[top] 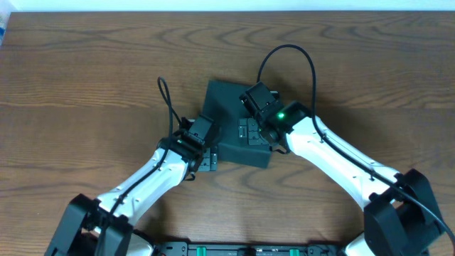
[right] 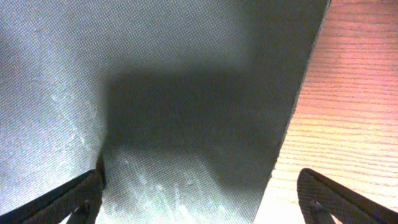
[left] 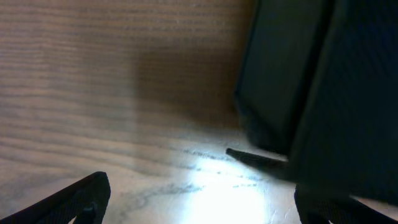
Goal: Pack container
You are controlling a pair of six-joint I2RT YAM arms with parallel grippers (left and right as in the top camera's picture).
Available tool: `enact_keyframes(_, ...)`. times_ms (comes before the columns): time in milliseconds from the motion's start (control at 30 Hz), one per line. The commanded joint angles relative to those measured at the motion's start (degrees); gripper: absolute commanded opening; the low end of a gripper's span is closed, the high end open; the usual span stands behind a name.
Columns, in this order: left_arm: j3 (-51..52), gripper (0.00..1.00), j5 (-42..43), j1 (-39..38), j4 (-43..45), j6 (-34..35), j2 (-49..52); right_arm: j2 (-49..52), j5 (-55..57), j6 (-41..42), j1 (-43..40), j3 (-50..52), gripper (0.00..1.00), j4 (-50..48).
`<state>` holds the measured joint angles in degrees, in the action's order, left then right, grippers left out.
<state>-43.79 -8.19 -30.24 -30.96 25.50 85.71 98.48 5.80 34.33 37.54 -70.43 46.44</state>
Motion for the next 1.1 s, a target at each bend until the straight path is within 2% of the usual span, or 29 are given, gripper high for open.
enact_keyframes(0,0.3,0.96,-1.5,-0.2,1.2,0.2,1.7,2.5,3.2,-0.3,-0.4,3.2,0.99,2.4)
enact_keyframes(733,0.3,0.96,-4.9,-0.2,9.6,0.3,2.3,2.5,3.2,-0.3,-0.4,3.2,0.99,2.6)
enact_keyframes(867,0.2,0.96,-4.4,-0.2,8.3,0.3,2.2,2.5,3.2,-0.3,-0.4,3.2,0.99,2.6)
enact_keyframes(1067,-1.5,0.96,-0.6,-0.2,-0.4,0.3,-2.8,1.4,3.2,-0.1,-0.4,1.9,0.99,2.8)
